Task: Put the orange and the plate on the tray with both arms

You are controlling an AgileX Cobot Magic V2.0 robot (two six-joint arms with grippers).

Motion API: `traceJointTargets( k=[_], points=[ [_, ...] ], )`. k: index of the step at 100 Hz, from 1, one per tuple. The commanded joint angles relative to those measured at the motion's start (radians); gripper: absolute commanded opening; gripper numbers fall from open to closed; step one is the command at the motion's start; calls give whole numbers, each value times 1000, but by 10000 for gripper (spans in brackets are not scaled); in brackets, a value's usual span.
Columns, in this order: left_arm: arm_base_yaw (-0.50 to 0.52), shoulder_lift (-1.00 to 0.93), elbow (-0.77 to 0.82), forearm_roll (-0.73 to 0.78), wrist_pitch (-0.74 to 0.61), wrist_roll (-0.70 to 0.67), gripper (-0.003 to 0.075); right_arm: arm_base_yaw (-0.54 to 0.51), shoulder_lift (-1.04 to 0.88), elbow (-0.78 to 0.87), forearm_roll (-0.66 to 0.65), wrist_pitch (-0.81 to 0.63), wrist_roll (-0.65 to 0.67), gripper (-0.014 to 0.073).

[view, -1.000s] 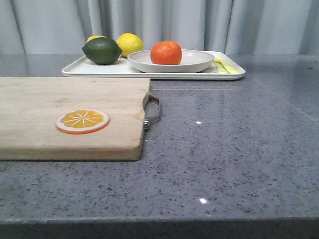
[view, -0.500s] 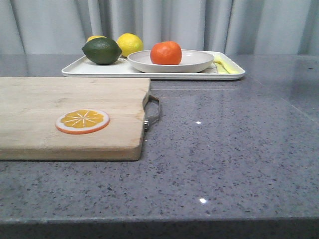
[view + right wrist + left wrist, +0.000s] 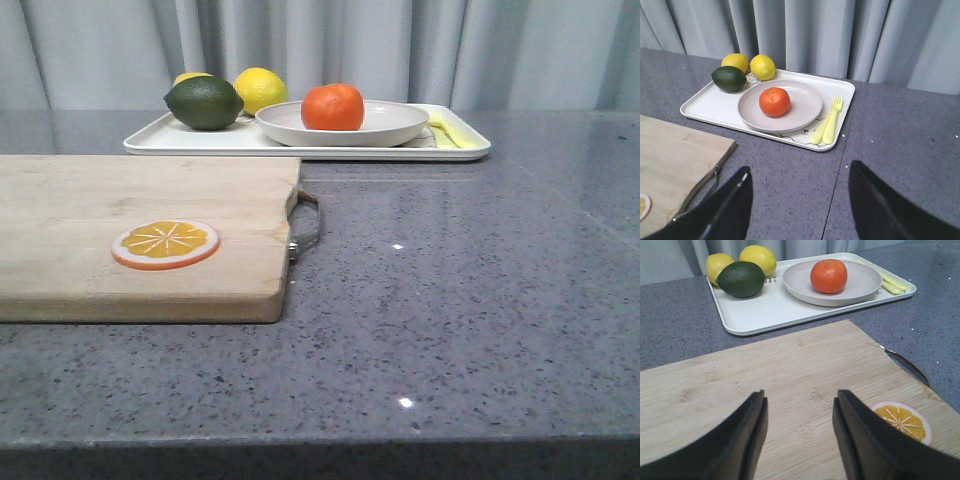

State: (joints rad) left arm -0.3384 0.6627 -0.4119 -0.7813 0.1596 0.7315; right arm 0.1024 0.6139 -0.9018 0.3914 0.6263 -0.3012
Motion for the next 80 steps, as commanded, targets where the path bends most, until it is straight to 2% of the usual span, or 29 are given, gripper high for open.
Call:
traceJointTargets(
  k=[1, 19, 37, 69, 80],
  points=[
    [4, -2, -26, -14, -57, -9, 295, -1, -82, 86, 0, -132, -35, 435],
    [4, -2, -26, -14, -57, -9, 295, -1, -218, 302, -75, -256, -49, 435],
    [4, -2, -26, -14, -57, -9, 295, -1, -270, 434, -77, -314, -49, 435],
    [4, -2, -26, -14, -57, -9, 295, -1, -271, 472, -77, -349, -49, 435],
    [4, -2, -26, -14, -57, -9, 291, -1, -271, 472, -77, -356, -49, 406]
  ],
)
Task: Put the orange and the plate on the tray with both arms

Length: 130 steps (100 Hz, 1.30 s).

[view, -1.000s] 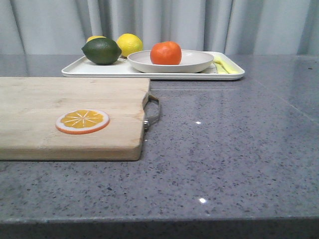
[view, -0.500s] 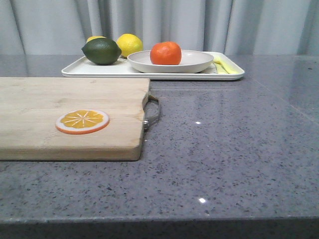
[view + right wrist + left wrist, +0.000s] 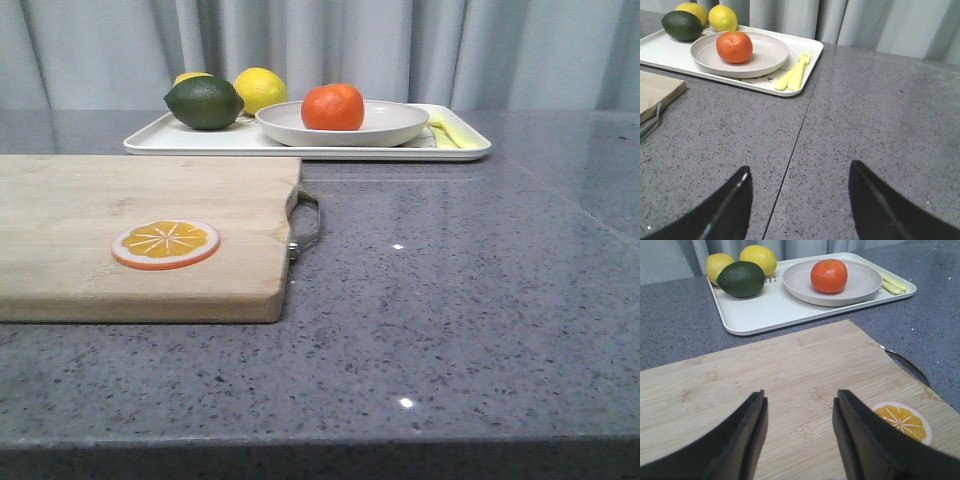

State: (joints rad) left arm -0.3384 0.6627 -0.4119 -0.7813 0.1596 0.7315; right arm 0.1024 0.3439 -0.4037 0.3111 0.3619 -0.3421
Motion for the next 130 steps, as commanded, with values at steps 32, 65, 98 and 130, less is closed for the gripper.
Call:
traceJointTargets(
  k=[32, 65, 98, 130],
  points=[
    [4, -2, -26, -14, -57, -9, -18, -1, -1, -26, 3, -92, -8, -65],
    [4, -2, -26, -14, -57, -9, -20, -1, -1, -26, 5, -91, -8, -102],
    [4, -2, -26, -14, -57, -9, -20, -1, -1, -26, 5, -91, -8, -102],
    [4, -2, -26, -14, -57, -9, -20, -1, -1, -26, 5, -91, -8, -102]
  ],
)
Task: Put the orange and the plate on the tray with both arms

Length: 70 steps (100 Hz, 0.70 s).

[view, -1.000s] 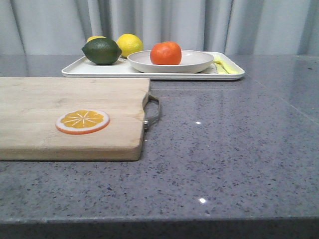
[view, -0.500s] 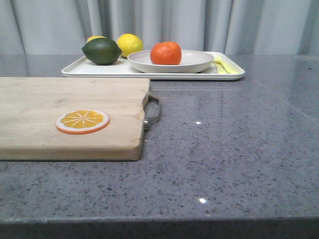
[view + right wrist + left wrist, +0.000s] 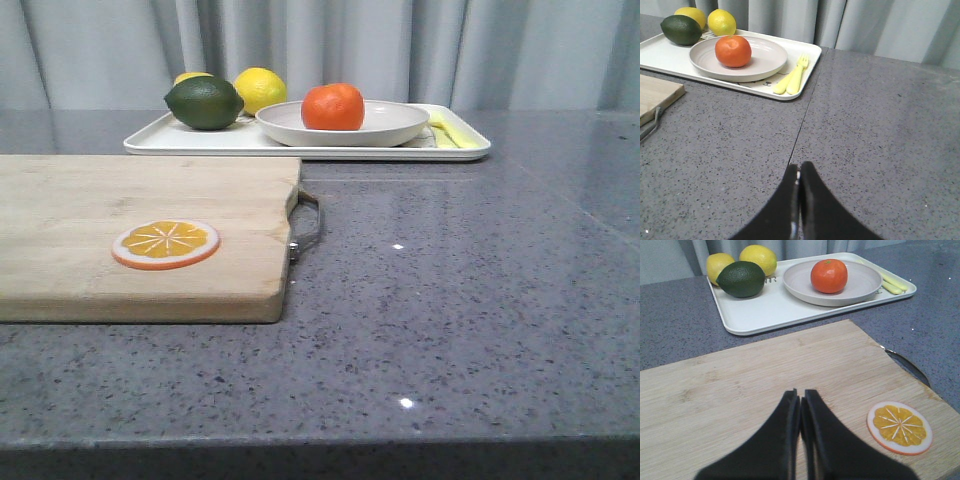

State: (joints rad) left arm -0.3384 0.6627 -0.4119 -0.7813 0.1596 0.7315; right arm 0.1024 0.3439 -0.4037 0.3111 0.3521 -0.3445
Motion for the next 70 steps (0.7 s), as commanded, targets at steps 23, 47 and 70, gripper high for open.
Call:
traceJointTargets(
  k=[23, 47, 70],
  points=[
    [4, -2, -25, -6, -110, -9, -20, -1, -1, -26, 5, -81, -6, -102],
    [6, -51, -11, 372, -87, -286, -20, -1, -1, -26, 5, -81, -6, -102],
    [6, -242, 78, 843, -89, -762, -20, -1, -1, -26, 5, -81, -6, -102]
  ],
)
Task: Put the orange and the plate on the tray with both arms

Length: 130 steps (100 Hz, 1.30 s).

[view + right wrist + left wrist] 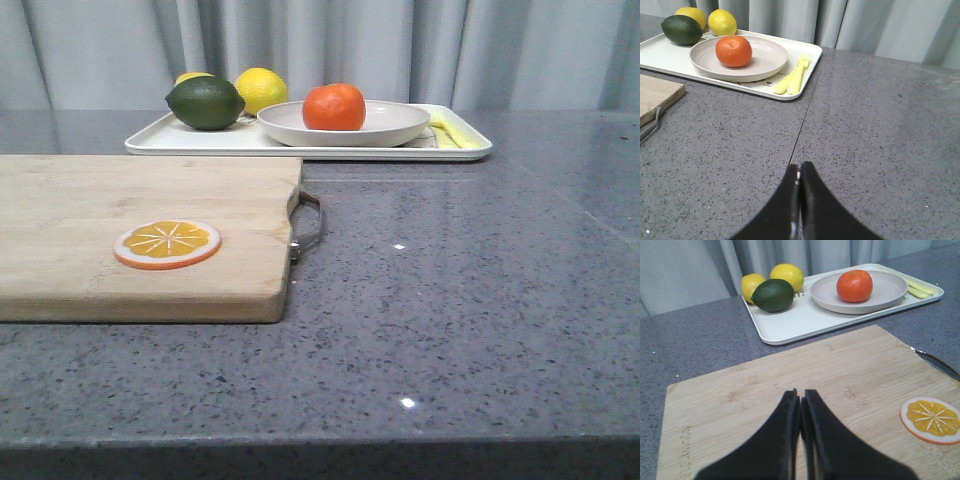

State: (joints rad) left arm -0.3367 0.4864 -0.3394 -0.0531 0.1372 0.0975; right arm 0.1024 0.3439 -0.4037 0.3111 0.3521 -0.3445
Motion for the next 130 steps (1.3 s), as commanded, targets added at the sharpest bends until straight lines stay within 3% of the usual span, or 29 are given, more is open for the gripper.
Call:
traceJointTargets(
  k=[1, 14, 57, 130],
  points=[
    [7, -72, 9, 115, -66, -128, -20, -1, -1, -26, 5, -81, -6, -102],
    [46, -192, 87, 116, -66, -128, -20, -1, -1, -26, 5, -81, -6, -102],
    [344, -528, 331, 79, -63, -126, -20, -1, -1, -26, 5, -81, -6, -102],
    [360, -523, 349, 73, -32, -126, -20, -1, -1, -26, 5, -81, -6, -102]
  ],
)
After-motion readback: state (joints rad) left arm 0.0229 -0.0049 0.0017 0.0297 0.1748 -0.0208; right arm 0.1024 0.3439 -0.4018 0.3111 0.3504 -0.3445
